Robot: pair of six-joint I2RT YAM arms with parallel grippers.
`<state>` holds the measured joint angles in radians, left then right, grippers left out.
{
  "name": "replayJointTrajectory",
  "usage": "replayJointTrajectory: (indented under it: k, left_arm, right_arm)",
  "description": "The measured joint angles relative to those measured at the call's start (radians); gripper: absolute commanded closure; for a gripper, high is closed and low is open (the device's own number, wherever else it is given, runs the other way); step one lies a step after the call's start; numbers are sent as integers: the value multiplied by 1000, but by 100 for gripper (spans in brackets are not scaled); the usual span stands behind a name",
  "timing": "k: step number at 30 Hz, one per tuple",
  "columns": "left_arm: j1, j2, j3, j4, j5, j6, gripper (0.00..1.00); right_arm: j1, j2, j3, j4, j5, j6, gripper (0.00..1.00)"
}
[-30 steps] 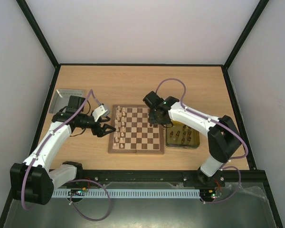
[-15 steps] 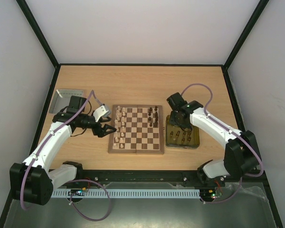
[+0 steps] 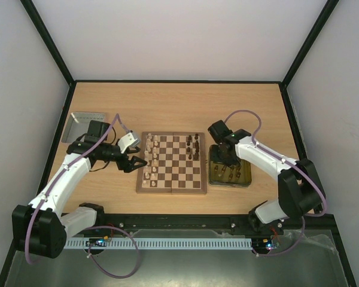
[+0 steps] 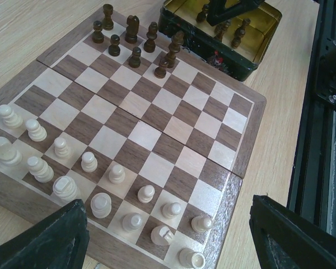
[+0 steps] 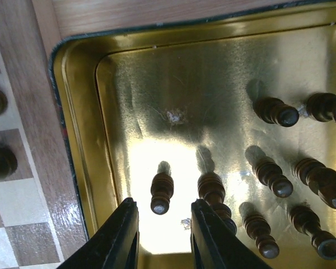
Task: Set up the chess pieces on the board
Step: Pick up the chess piece from the storage box.
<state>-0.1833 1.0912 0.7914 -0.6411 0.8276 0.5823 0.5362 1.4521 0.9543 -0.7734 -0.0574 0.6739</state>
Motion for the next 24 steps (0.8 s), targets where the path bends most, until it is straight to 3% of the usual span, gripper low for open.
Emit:
replayJointTrajectory:
  k: [24]
  left_arm:
    - [-8,0,0,1,-10,-5,21]
  right_arm:
    - [0,80,-31,50,-42,-23,78]
